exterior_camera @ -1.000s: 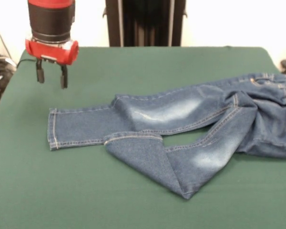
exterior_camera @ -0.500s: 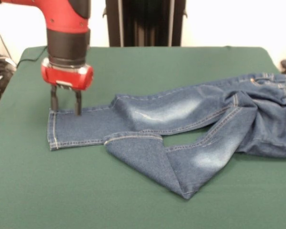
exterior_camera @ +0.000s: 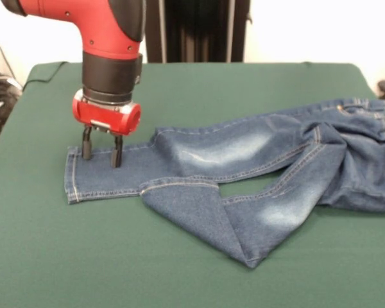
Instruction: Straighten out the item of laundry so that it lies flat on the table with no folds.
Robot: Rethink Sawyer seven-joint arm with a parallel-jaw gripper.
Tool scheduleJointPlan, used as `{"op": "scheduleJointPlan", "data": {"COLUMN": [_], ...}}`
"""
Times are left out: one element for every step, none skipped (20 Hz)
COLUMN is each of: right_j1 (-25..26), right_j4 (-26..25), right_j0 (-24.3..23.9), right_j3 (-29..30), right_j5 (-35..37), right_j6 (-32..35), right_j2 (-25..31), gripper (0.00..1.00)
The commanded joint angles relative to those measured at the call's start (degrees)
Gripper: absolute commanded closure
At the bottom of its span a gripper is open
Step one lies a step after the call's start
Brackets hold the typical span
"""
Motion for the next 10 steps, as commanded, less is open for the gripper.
{"op": "scheduleJointPlan", "data": {"right_j1": [8.82,8.67,8.67,8.69,8.7,8.76,8.74,8.64,8.49,8.32], "right_j4": [3.54,2.77,1.99,1.25,0.61,-0.08,-0.67,-1.16,-1.73,-2.26], "right_j0": [2.64,1.32,-0.57,-2.39,-4.38,-6.49,-8.45,-10.1,-11.65,-12.93], "right_j3": [-6.49,-6.74,-7.09,-7.57,-8.01,-8.41,-8.8,-9.2,-9.63,-10.13], "right_j5": [-0.01,1.58,2.51,3.7,4.86,5.89,7.07,8.43,9.72,11.01], "right_j6": [7.28,4.54,1.81,-0.84,-3.4,-6.08,-8.61,-10.98,-13.29,-15.4], "right_j2": [-3.46,-2.77,-1.46,-0.12,1.53,3.42,5.11,6.58,7.97,9.2], "gripper": [0.0,0.0,0.0,0.0,0.0,0.0,0.0,0.0,0.0,0.0]}}
